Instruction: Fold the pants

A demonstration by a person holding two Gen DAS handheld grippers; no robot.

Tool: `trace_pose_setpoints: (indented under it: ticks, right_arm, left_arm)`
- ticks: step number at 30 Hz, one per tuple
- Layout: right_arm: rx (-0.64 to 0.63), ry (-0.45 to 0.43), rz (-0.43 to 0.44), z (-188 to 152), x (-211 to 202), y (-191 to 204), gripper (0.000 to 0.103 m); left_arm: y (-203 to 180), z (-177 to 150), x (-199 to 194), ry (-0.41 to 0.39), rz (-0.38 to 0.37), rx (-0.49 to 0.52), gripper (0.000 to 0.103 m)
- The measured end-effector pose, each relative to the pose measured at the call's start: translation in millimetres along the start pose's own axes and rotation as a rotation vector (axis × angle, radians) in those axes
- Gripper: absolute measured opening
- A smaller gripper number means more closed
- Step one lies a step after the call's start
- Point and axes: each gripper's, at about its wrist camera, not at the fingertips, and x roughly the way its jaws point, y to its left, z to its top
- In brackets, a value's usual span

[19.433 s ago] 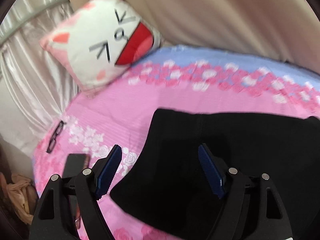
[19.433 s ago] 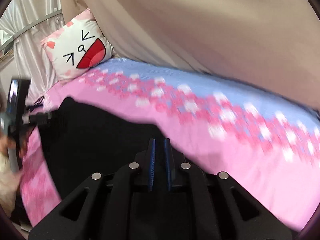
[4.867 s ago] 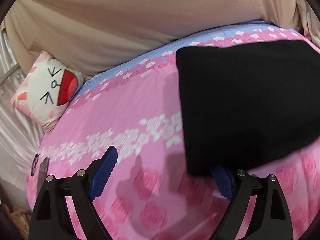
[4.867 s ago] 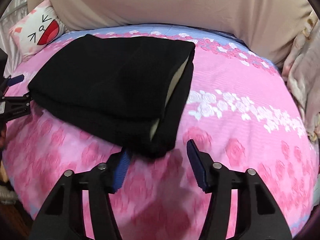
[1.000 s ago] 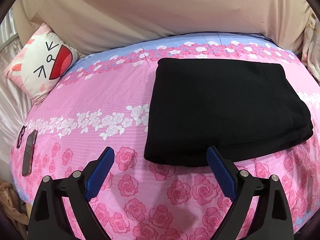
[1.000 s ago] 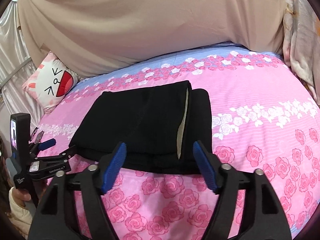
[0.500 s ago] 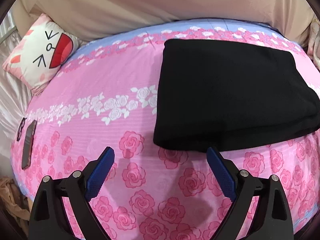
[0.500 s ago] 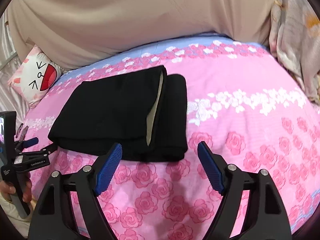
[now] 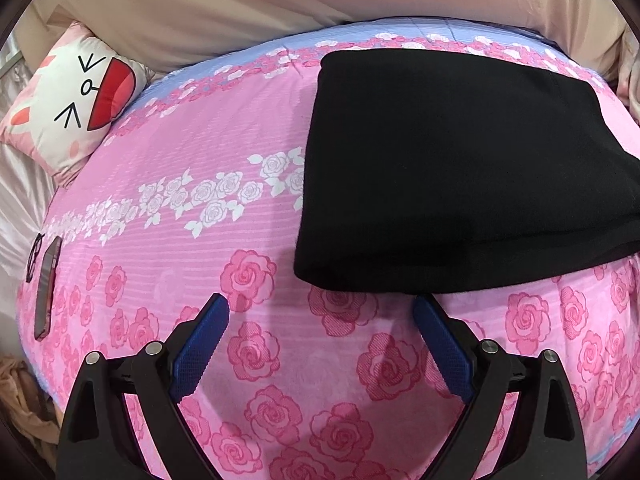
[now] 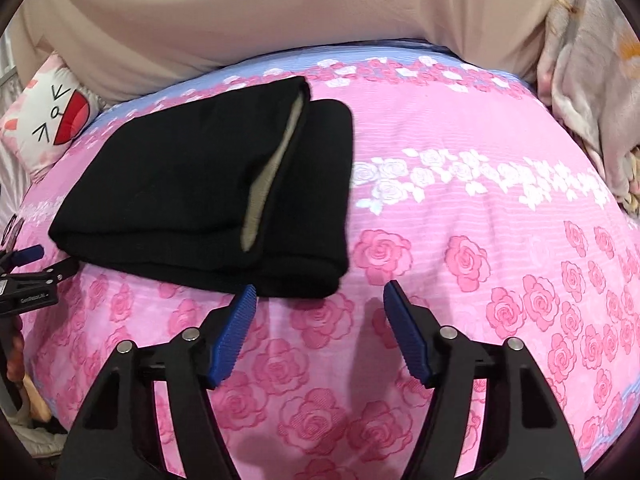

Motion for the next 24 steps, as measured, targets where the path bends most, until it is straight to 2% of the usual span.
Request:
trace_pose_setpoints:
  ticks: [2, 4, 5, 6, 7, 8, 9, 12, 14, 16, 18, 19, 20, 21, 22, 23, 24]
  right_arm:
    - [0.003, -0.005, -0.007, 2.0, 2.8, -3.0, 0.063]
    - [-0.002, 0.002, 0.016, 5.5, 7.2, -3.5, 0.051]
    - [-0.004, -0.002, 0.042, 8.3, 9.5, -3.0, 0.039]
    - [0.0, -0.005, 0.068, 10.9, 11.0, -2.4, 0.027]
    - [0.005, -0.001, 0.089, 13.6, 12.8, -2.4, 0.026]
    - [0.002, -0.003, 0.088, 16.8, 12.9, -1.0, 0.02]
    - [0.002, -0.005, 0.096, 18.8, 10.9, -0.5, 0.017]
    - [0.058, -0.052, 0.151, 21.6, -13.0, -9.0, 0.013]
    - [0.085, -0.072, 0.175, 19.5, -27.4, -16.6, 0.011]
    - [0.099, -0.05, 0.177, 14.1, -24.4, -23.6, 0.01]
    - [0.135, 0.023, 0.173, 1.6, 0.9, -34.7, 0.009]
    - [0.156, 0.021, 0.202, -5.3, 6.9, -40.0, 0.009]
    - [0.17, 0.022, 0.215, -5.0, 4.8, -43.2, 0.012]
    - [0.181, 0.034, 0.22, -4.7, 0.0, -45.6, 0.016]
    - [0.177, 0.028, 0.209, -4.1, -7.7, -46.6, 0.018]
    - [0.161, 0.009, 0.187, -2.3, -20.7, -47.5, 0.029]
    - [0.146, -0.011, 0.188, 0.8, -32.5, -48.3, 0.065]
  left_arm:
    - [0.4, 2.9, 0.2, -0.007, 0.003, -0.003, 0.092]
    - [0.1, 6.7, -2.6, -0.029, -0.004, -0.003, 0.09]
    - [-1.1, 9.0, -3.9, -0.042, -0.002, 0.005, 0.089]
    - [-2.0, 10.8, -5.2, -0.057, -0.005, 0.012, 0.078]
    - [-4.8, 13.3, -6.3, -0.07, -0.027, 0.031, 0.071]
    - [-6.3, 15.7, -6.7, -0.069, -0.055, 0.036, 0.057]
    - [-7.1, 18.1, -7.2, -0.061, -0.099, 0.035, 0.038]
    - [0.8, 20.3, -22.4, -0.083, -0.142, 0.017, 0.025]
    - [9.7, 17.5, -36.6, -0.11, -0.159, 0.018, 0.022]
    - [8.2, 13.7, -27.3, -0.074, -0.157, 0.032, 0.02]
    - [4.1, 7.0, -11.6, -0.023, -0.126, 0.033, 0.016]
    - [2.4, 1.3, -9.2, -0.011, -0.092, 0.049, 0.016]
    - [3.2, -2.3, -11.6, -0.002, -0.094, 0.061, 0.017]
    - [7.2, -5.8, -18.5, -0.001, -0.118, 0.065, 0.021]
    - [16.4, -9.5, -32.1, -0.006, -0.178, 0.055, 0.032]
    - [25.2, -11.2, -43.7, -0.011, -0.229, 0.046, 0.042]
    - [35.3, -11.3, -56.2, -0.023, -0.281, 0.029, 0.069]
